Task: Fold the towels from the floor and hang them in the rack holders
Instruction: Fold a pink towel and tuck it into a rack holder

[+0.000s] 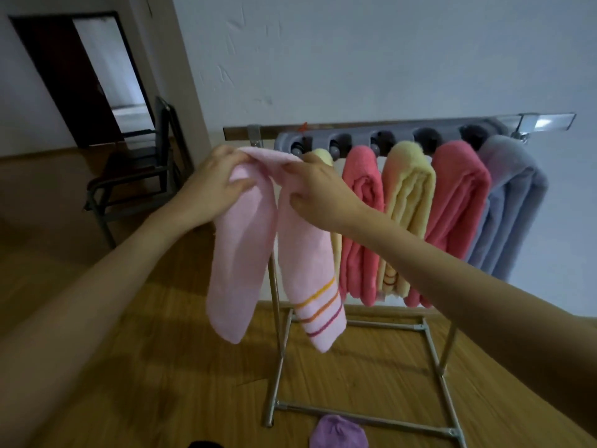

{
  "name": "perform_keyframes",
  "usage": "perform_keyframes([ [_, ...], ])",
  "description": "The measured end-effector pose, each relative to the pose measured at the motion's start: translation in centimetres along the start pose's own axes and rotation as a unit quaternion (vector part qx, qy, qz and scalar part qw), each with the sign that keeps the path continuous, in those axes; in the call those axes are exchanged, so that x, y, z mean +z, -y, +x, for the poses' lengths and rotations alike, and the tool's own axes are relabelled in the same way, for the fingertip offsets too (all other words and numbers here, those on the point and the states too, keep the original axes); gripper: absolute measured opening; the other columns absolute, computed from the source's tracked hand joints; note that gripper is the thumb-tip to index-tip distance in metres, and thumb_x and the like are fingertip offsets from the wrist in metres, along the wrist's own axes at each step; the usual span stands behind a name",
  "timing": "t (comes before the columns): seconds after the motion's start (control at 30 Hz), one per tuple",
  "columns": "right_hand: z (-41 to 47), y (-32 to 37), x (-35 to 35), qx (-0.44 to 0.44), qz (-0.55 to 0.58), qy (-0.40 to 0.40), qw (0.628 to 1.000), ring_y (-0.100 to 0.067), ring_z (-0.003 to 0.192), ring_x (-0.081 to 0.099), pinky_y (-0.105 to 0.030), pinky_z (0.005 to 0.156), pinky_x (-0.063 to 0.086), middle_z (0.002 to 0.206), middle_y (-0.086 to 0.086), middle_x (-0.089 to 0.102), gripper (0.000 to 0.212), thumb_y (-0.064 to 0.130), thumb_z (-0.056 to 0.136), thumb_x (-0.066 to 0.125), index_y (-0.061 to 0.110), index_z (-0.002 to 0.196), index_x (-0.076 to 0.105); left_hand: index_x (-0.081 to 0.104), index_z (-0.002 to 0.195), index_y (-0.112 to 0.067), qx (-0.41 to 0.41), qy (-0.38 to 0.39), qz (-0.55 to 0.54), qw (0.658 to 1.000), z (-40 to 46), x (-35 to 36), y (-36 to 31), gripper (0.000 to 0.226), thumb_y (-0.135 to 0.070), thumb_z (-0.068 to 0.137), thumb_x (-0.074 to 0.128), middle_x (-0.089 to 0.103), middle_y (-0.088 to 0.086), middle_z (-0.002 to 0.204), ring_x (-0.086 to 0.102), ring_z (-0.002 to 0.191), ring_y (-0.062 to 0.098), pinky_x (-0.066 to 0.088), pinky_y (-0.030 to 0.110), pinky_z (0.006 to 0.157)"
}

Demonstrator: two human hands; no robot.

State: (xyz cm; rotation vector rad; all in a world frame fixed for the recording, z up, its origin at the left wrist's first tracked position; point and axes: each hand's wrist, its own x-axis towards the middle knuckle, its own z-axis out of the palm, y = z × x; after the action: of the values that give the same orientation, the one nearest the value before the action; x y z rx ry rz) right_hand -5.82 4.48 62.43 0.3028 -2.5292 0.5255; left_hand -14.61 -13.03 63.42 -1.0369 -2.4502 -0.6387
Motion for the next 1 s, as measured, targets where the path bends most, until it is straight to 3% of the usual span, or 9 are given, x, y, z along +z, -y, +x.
perform_keyframes([
  [0.07,1.4,0.9,0.1,0.026,-0.001,-0.036,0.999,-0.033,0.113,0.047,-0.037,0.095,0.037,0.120,-0.017,0.050,0.052,-0.001,0.080,0.045,0.006,0.132,0.049,0.051,0.129,-0.014,0.006,-0.060,0.050,0.997,1.1,-0.2,0.5,0.049,-0.013,0.083,0.067,0.045,0.010,0.118,0.049,0.107,0.025,0.036,0.026,0.086],
  [0.17,3.0,1.5,0.6,0.064,-0.020,-0.090,0.994,-0.038,0.107,0.053,-0.046,0.088,0.044,0.126,-0.015,0.042,0.049,0.003,0.085,0.043,0.006,0.133,0.044,0.045,0.122,-0.013,0.035,-0.135,0.175,0.975,2.7,-0.1,1.4,0.041,-0.002,0.085,0.059,0.042,0.011,0.107,0.052,0.087,0.028,0.047,0.036,0.066],
  [0.3,5.0,0.9,2.2,0.102,-0.105,-0.122,0.982,-0.032,0.104,0.050,-0.029,0.071,0.040,0.126,-0.014,0.037,0.044,-0.003,0.084,0.052,0.005,0.127,0.045,0.044,0.126,-0.010,0.037,-0.137,0.290,0.946,4.8,0.6,3.1,0.047,0.003,0.083,0.060,0.047,0.014,0.101,0.051,0.082,0.029,0.048,0.037,0.062],
  [0.37,5.6,0.6,3.0,0.106,-0.121,-0.122,0.979,-0.031,0.104,0.049,-0.028,0.071,0.041,0.127,-0.015,0.036,0.048,-0.004,0.082,0.054,0.004,0.128,0.042,0.044,0.126,-0.009,0.035,-0.134,0.318,0.938,5.7,1.2,3.8,0.054,0.001,0.079,0.068,0.049,0.012,0.102,0.051,0.084,0.026,0.045,0.033,0.062],
  [0.47,6.7,-0.1,4.3,0.113,-0.148,-0.120,0.975,-0.030,0.110,0.044,-0.034,0.083,0.048,0.130,-0.017,0.035,0.058,-0.004,0.079,0.057,0.003,0.133,0.036,0.046,0.123,-0.009,0.038,-0.129,0.299,0.945,6.7,2.1,4.2,0.059,0.002,0.072,0.073,0.051,0.011,0.105,0.053,0.086,0.027,0.042,0.032,0.062],
  [0.67,7.7,-1.0,7.5,0.126,-0.175,-0.124,0.969,-0.031,0.127,0.034,-0.033,0.103,0.034,0.141,-0.022,0.029,0.058,-0.001,0.088,0.049,-0.004,0.140,0.023,0.037,0.140,-0.010,0.057,-0.085,0.234,0.967,6.8,5.0,4.8,0.057,-0.005,0.088,0.060,0.048,0.010,0.130,0.050,0.111,0.028,0.048,0.037,0.086],
  [0.77,6.6,-1.8,9.1,0.099,-0.152,-0.113,0.977,-0.033,0.145,0.011,-0.036,0.118,0.017,0.154,-0.028,0.010,0.057,-0.003,0.095,0.034,-0.008,0.146,0.009,0.035,0.142,-0.009,0.053,-0.070,0.199,0.976,5.7,6.8,5.0,0.057,-0.005,0.089,0.056,0.048,0.013,0.132,0.049,0.114,0.029,0.047,0.037,0.091],
  [0.87,5.5,-3.1,10.6,0.096,-0.111,-0.105,0.983,-0.031,0.148,0.000,-0.041,0.121,0.009,0.158,-0.021,-0.001,0.055,0.001,0.098,0.025,-0.004,0.149,0.003,0.032,0.145,-0.011,0.059,-0.064,0.207,0.974,4.8,7.9,5.7,0.057,-0.006,0.093,0.053,0.046,0.012,0.136,0.049,0.115,0.025,0.047,0.032,0.092],
  [1.0,4.8,-5.3,11.7,0.069,-0.122,-0.054,0.989,-0.026,0.148,0.002,-0.032,0.120,0.005,0.159,-0.017,-0.006,0.059,-0.006,0.096,0.023,-0.002,0.149,-0.002,0.034,0.145,-0.011,0.103,-0.038,0.242,0.964,3.4,9.0,7.0,0.059,-0.003,0.091,0.057,0.050,0.011,0.131,0.051,0.107,0.024,0.048,0.031,0.086],
])
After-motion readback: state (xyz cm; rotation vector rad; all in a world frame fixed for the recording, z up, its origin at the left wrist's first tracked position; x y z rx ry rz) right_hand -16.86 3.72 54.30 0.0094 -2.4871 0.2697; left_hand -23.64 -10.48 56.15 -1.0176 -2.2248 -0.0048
